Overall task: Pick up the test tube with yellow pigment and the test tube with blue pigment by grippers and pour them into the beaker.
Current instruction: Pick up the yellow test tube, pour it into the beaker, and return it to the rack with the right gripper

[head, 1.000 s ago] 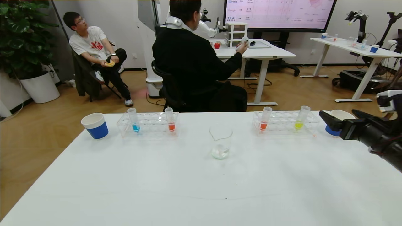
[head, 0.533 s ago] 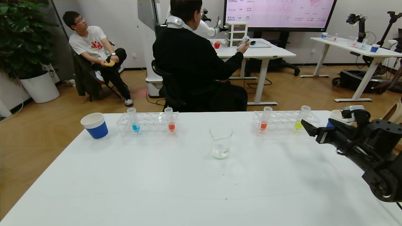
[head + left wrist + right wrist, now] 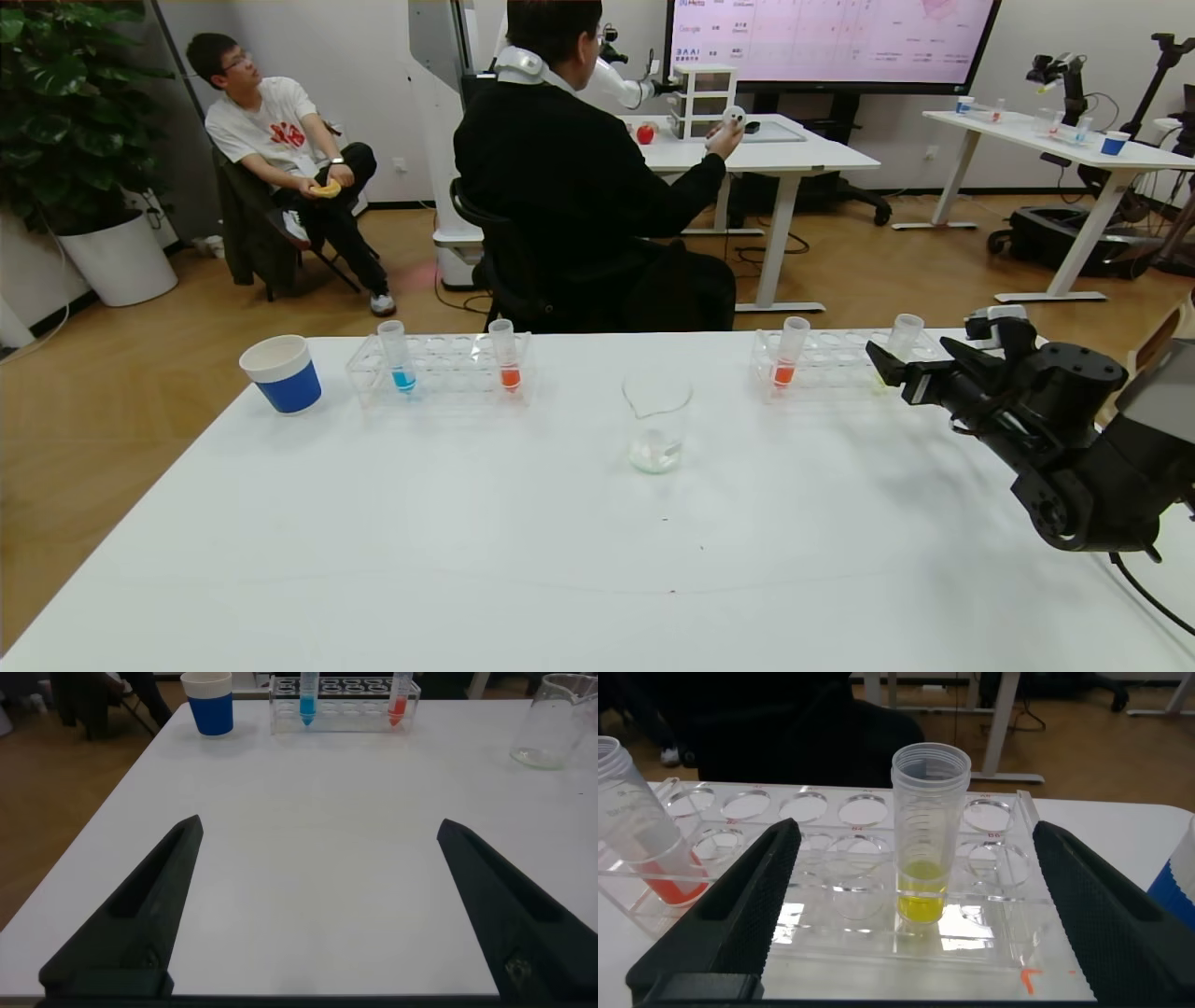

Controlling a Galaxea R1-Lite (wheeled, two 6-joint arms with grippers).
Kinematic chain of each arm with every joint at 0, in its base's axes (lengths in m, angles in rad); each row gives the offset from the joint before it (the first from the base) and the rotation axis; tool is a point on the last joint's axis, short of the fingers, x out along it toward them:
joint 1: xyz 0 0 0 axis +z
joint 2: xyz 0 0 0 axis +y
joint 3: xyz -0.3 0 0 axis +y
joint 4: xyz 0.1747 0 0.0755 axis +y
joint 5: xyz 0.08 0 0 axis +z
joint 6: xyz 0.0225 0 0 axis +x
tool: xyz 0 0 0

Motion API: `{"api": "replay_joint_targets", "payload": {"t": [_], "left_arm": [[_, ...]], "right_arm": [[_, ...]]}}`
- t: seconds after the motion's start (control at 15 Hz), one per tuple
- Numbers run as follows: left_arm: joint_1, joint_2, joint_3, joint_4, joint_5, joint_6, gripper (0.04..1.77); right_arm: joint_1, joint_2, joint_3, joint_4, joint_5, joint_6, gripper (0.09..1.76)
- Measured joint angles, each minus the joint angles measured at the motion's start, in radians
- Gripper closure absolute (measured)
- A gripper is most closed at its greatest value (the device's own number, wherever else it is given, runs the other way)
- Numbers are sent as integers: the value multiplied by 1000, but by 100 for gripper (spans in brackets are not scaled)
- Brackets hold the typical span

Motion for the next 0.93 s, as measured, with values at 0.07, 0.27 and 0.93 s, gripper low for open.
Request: {"api": "replay_joint_targets", "payload": {"t": [0.07,0.27,0.93], "left_arm": [[0,0,0,0,0,0,6],[0,0,0,0,0,0,6],[0,0,0,0,0,0,6]], "right_arm": [[3,15,-34,25,-1,-1,11],[16,44,-136,95,-8,-2,11],[6,87,-258,140,-12,-2,33]]}}
